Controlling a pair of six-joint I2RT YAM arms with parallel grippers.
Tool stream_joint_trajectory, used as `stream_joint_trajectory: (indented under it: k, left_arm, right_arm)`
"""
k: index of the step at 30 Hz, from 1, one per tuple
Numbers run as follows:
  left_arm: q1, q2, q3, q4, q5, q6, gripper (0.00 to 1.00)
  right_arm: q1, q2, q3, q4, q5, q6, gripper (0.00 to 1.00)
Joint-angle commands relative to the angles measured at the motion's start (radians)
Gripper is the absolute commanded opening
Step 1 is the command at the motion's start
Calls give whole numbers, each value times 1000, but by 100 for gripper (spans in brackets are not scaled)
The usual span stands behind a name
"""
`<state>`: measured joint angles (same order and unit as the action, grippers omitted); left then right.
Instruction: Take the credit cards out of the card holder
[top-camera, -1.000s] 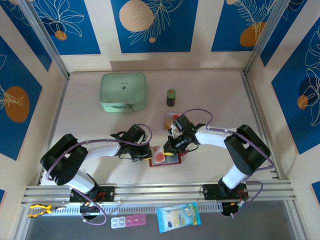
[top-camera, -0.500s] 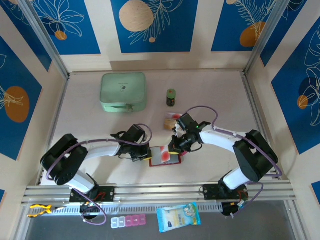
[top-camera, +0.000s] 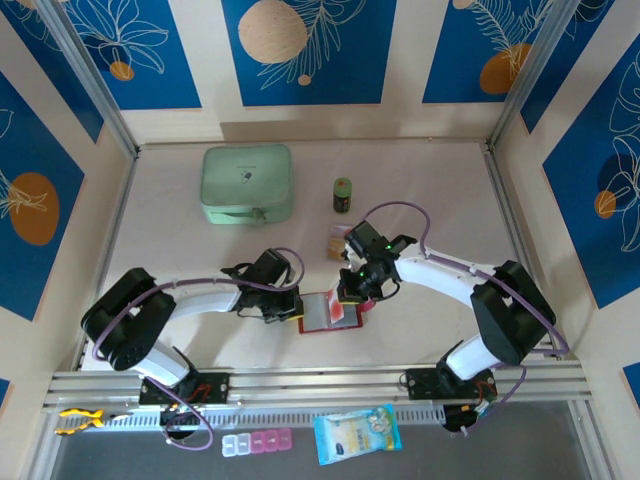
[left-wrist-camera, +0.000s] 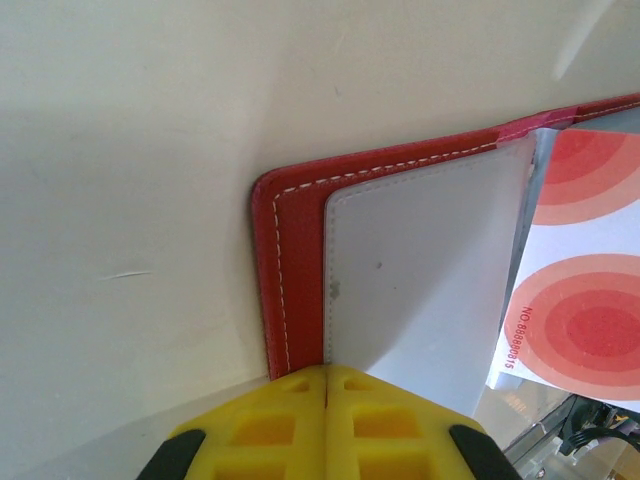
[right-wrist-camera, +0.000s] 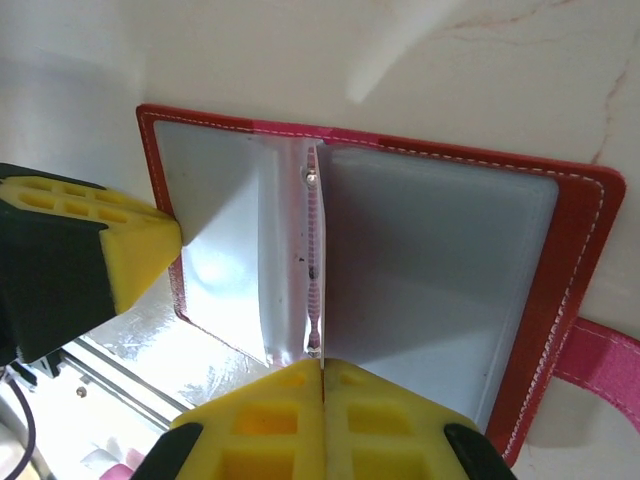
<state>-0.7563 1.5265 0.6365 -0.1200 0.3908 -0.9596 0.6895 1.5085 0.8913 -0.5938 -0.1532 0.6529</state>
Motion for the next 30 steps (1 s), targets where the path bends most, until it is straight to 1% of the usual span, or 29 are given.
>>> stream_joint_trajectory:
  k: [1, 6, 9, 12, 18, 25, 30]
  left_arm:
    - [7, 15, 2, -30, -12, 20, 3]
    - [8, 17, 3, -27, -10, 22, 4]
    - [7, 19, 4, -25, -9, 22, 4]
    - [8, 19, 5, -23, -8, 21, 5]
    - [7, 21, 5, -23, -7, 22, 5]
    - [6, 20, 5, -24, -8, 21, 5]
    - [7, 15, 8, -29, -9, 23, 6]
  right_arm:
    - [22, 24, 31, -58, 36, -20, 3]
    - [44, 45, 44, -66, 44, -15, 4]
    - [51, 50, 48, -63, 46, -1, 8]
    - [54, 49, 47, -55, 39, 14, 11]
    - [58, 48, 40, -42, 23, 34, 12]
    - [58, 42, 34, -38, 30, 43, 9]
    - [58, 16, 35, -44, 46, 51, 5]
